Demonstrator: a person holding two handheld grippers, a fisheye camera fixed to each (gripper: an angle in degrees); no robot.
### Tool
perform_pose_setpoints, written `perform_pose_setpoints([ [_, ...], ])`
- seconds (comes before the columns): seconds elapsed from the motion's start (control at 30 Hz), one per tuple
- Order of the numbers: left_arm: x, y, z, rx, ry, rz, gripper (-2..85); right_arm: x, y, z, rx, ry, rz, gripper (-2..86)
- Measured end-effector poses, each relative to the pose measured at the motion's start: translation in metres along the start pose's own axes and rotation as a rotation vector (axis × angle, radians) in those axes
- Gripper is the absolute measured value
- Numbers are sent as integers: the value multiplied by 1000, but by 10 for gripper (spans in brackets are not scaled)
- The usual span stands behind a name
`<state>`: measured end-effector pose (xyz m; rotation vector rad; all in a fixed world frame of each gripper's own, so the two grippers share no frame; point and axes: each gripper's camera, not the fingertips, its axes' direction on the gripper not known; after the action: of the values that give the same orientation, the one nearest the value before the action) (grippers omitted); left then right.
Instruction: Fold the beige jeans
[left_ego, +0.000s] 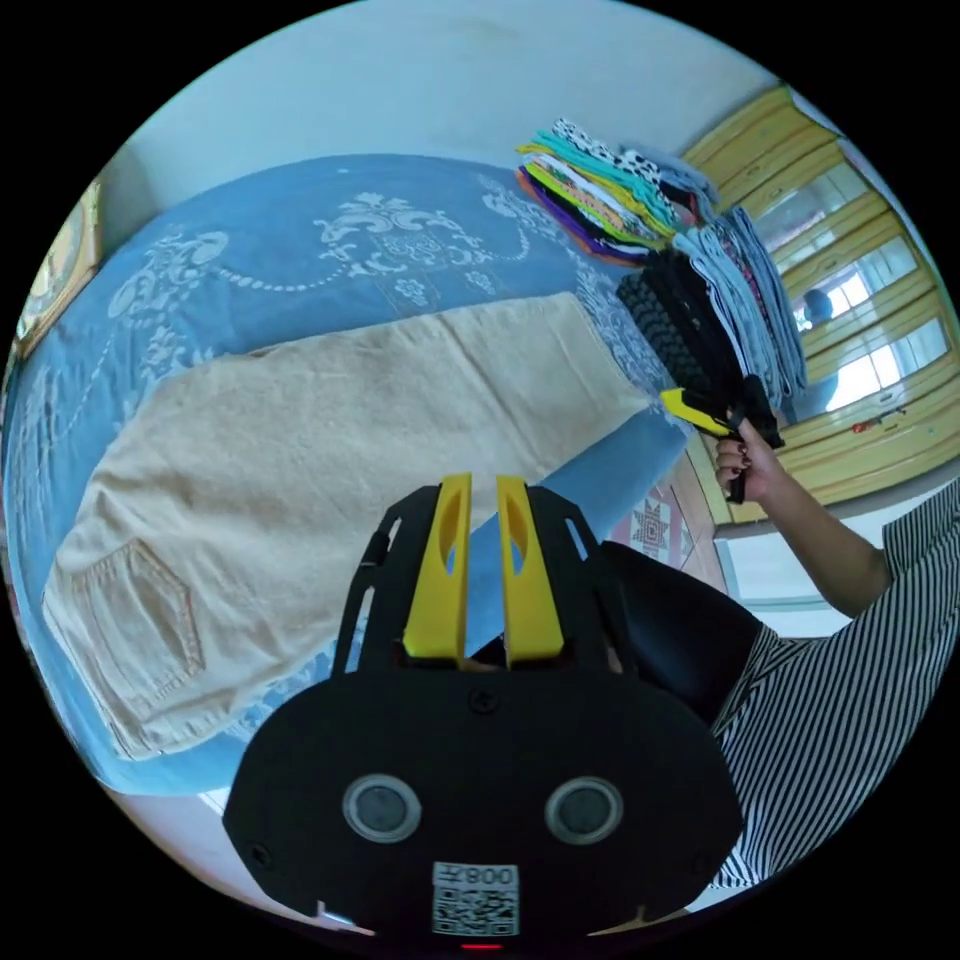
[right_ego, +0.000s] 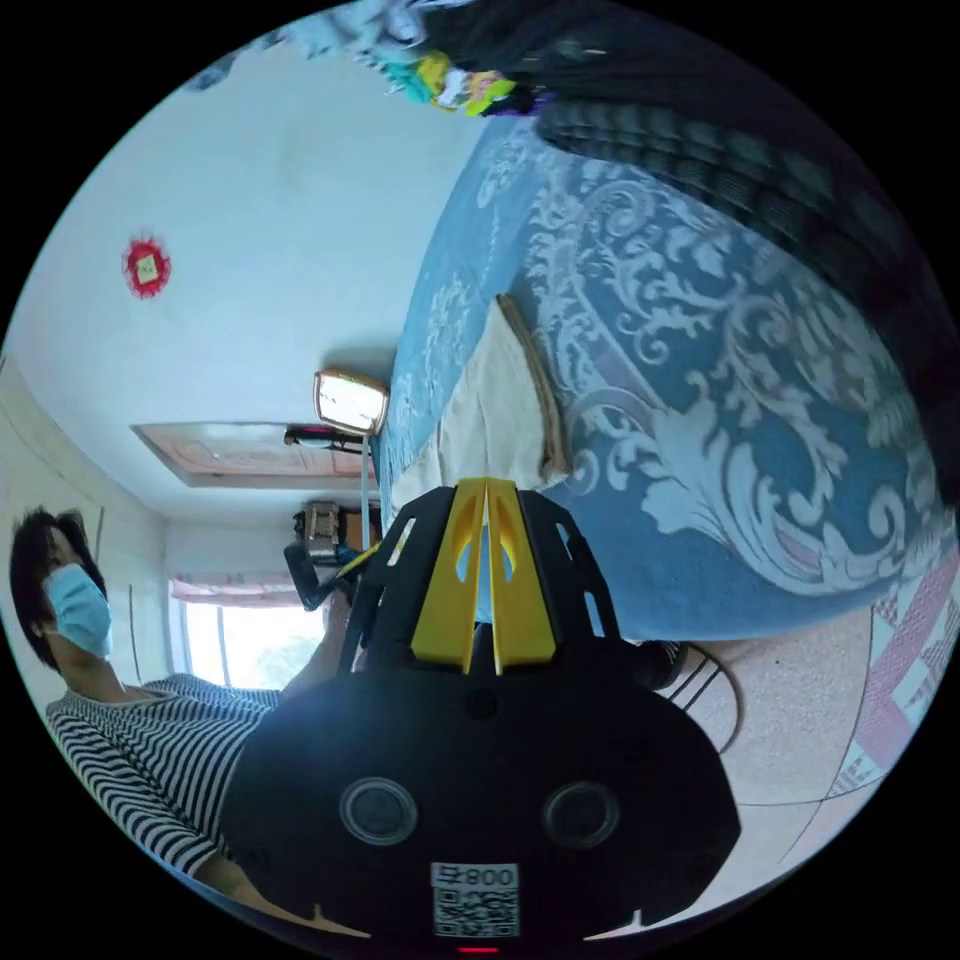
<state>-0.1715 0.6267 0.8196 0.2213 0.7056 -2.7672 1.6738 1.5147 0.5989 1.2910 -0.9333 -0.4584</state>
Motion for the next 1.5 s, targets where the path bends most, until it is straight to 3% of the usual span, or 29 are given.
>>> perform_pose_setpoints([
  [0.2,-113,13,-71,103,-141,-159,68,-152,-36,124,-184,55,-274,1],
  [0.37,-224,0,-116,95,-207,-272,83,-294,-54,326,-429,76,-523,1],
  [0.57,-308,-9,-112,-56,-186,-280,59,-423,-71,509,-533,176,-741,2],
  [0.67,-320,8,-117,-20,-188,-230,28,-474,-85,564,-527,260,-850,4],
  [0.9,-340,58,-141,128,-182,-201,10,-561,-96,673,-577,289,-1037,34],
  [1.07,-353,78,-155,162,-198,-171,12,-600,-73,763,-790,234,-1094,50],
  [1.4,-382,87,-188,234,-137,-163,71,-628,-45,804,-800,256,-1083,23],
  [1.5,-394,70,-182,162,-147,-136,71,-641,-48,810,-797,264,-1079,19],
])
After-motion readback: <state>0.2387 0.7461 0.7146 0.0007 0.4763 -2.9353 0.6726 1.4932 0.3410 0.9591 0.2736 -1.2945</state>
